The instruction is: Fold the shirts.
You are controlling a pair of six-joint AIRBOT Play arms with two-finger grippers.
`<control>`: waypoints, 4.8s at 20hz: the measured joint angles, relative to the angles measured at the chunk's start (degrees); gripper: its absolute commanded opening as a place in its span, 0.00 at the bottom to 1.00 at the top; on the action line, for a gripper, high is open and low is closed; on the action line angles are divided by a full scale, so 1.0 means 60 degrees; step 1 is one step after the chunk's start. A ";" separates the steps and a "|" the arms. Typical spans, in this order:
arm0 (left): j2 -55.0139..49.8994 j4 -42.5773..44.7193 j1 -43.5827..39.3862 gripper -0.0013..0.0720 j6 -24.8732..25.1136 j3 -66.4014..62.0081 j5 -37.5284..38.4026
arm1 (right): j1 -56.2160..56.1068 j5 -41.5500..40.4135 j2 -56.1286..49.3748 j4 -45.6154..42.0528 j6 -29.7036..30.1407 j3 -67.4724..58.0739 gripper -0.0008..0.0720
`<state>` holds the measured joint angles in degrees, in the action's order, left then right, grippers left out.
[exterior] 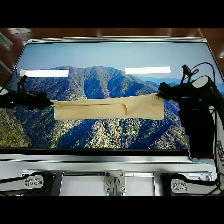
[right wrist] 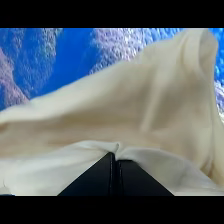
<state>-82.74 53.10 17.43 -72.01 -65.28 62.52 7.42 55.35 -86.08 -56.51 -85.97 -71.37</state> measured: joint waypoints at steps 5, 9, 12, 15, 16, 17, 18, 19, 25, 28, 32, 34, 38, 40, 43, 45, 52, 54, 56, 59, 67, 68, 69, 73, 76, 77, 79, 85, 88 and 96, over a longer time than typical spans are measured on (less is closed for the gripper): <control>-0.1789 0.0004 -0.0277 0.39 -0.0929 -0.0911 0.0113 | -0.0113 -0.0178 -0.1752 0.0007 -0.0237 -0.1086 0.54; -0.2488 0.0007 -0.0273 0.57 -0.1177 -0.1140 0.0681 | -0.0186 0.0033 -0.2204 0.0018 0.0284 -0.1297 0.83; -0.2637 0.0011 0.0033 0.57 -0.1257 -0.1515 0.1242 | 0.0157 0.0685 -0.1945 -0.0896 0.0648 -0.1348 0.98; -0.2619 0.0007 0.0277 0.55 -0.1293 -0.1963 0.1916 | 0.0725 0.1716 -0.1858 -0.1585 0.0623 -0.1330 0.98; -0.2554 0.0000 0.0306 0.55 -0.1293 -0.2055 0.2062 | 0.0878 0.1978 -0.1920 -0.1581 0.0630 -0.1304 0.98; -0.2455 0.0000 0.0302 0.55 -0.1293 -0.2124 0.2197 | 0.0936 0.2135 -0.2036 -0.1490 0.0692 -0.1271 0.98; -0.2353 0.0000 0.0280 0.55 -0.1290 -0.2171 0.2262 | 0.0936 0.2273 -0.2149 -0.1344 0.0729 -0.1257 0.98; -0.2222 0.0000 0.0233 0.55 -0.1282 -0.2208 0.2346 | 0.0911 0.2288 -0.2269 -0.1188 0.0772 -0.1249 0.98; -0.1617 -0.0062 -0.0357 0.55 -0.1140 -0.2288 0.2495 | 0.0266 0.1676 -0.3082 -0.0419 0.0590 -0.1242 0.38; -0.1497 -0.0368 -0.0747 0.54 -0.1027 -0.2291 0.2371 | 0.0120 0.1599 -0.3228 -0.0284 0.0474 -0.1213 0.09; -0.1450 -0.1078 -0.1443 0.09 -0.0889 -0.2295 0.1869 | 0.0368 0.1953 -0.2539 0.0000 0.0674 -0.1220 0.09; -0.1468 -0.1319 -0.2091 0.07 -0.0783 -0.2291 0.1483 | 0.0568 0.2226 -0.1767 0.0069 0.0703 -0.1217 0.09; -0.1785 -0.1632 -0.4098 0.07 -0.0674 -0.2291 0.0280 | 0.0790 0.3031 -0.0073 0.0106 0.0641 -0.1220 0.09; -0.2076 -0.1993 -0.5217 0.07 -0.0645 -0.2291 -0.0444 | 0.0841 0.3541 0.0783 0.0084 0.0521 -0.1217 0.09; -0.2637 -0.2969 -0.6710 0.07 -0.0605 -0.2295 -0.1632 | 0.0867 0.4153 0.1971 0.0069 0.0321 -0.1217 0.09; -0.3034 -0.3872 -0.7464 0.07 -0.0390 -0.2302 -0.2229 | 0.0878 0.4437 0.2634 0.0069 0.0182 -0.1217 0.09; -0.5020 -0.7202 -0.9522 0.07 0.0160 -0.3439 -0.2951 | 0.0849 0.5034 0.3872 0.0076 -0.0047 -0.1217 0.09; -0.5340 -0.7657 -0.9595 0.06 0.0197 -0.3712 -0.2688 | 0.0849 0.4896 0.3960 0.0124 -0.0087 -0.1217 0.09; -0.5344 -0.7788 -0.9267 0.06 0.0226 -0.3854 -0.2616 | 0.0718 0.4594 0.3978 0.0178 -0.0153 -0.1217 0.09; -0.4677 -0.7246 -0.8105 0.06 0.0259 -0.3945 -0.2594 | -0.0015 0.4011 0.3679 0.0280 -0.0219 -0.1217 0.09; -0.0521 -0.5074 -0.3253 0.06 0.0069 -0.4003 -0.1927 | -0.4517 -0.0361 0.0608 0.1708 -0.0127 -0.1217 0.16; -0.0040 -0.4925 -0.2754 0.06 0.0062 -0.4007 -0.1730 | -0.5071 -0.1053 0.0066 0.2167 -0.0117 -0.1217 0.44; 0.0433 -0.4776 -0.2269 0.06 0.0040 -0.4007 -0.1494 | -0.5523 -0.1668 -0.0419 0.2743 -0.0091 -0.1220 0.81; 0.1781 -0.4197 -0.1020 0.07 0.0033 -0.4007 -0.0226 | -0.6342 -0.2539 -0.1821 0.4492 0.0313 -0.1217 0.87; 0.2284 -0.3650 -0.0696 0.07 0.0033 -0.4007 0.0543 | -0.5770 -0.1537 -0.1902 0.4189 0.0404 -0.1220 0.88; 0.2371 -0.3490 -0.0630 0.07 0.0033 -0.4007 0.0739 | -0.5380 -0.0958 -0.1792 0.3712 0.0324 -0.1220 0.88; 0.2473 -0.3300 -0.0543 0.07 0.0033 -0.4000 0.0980 | -0.4492 0.0404 -0.1446 0.2375 -0.0040 -0.1228 0.95; 0.2568 -0.2892 -0.0481 0.07 0.0029 -0.3989 0.1279 | -0.2481 0.2681 -0.0903 -0.0798 -0.1111 -0.0379 0.95; 0.2583 -0.2674 -0.0477 0.07 -0.0149 -0.3989 0.1330 | -0.2437 0.1880 -0.1024 -0.0648 -0.1220 0.0459 0.95; 0.2583 -0.2535 -0.0477 0.07 -0.0444 -0.3989 0.1402 | -0.2885 0.0331 -0.2102 0.2157 0.0295 0.0914 0.09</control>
<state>-67.24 37.89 14.57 -74.67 -89.21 70.94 -9.89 57.34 -98.70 -43.57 -84.20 -65.89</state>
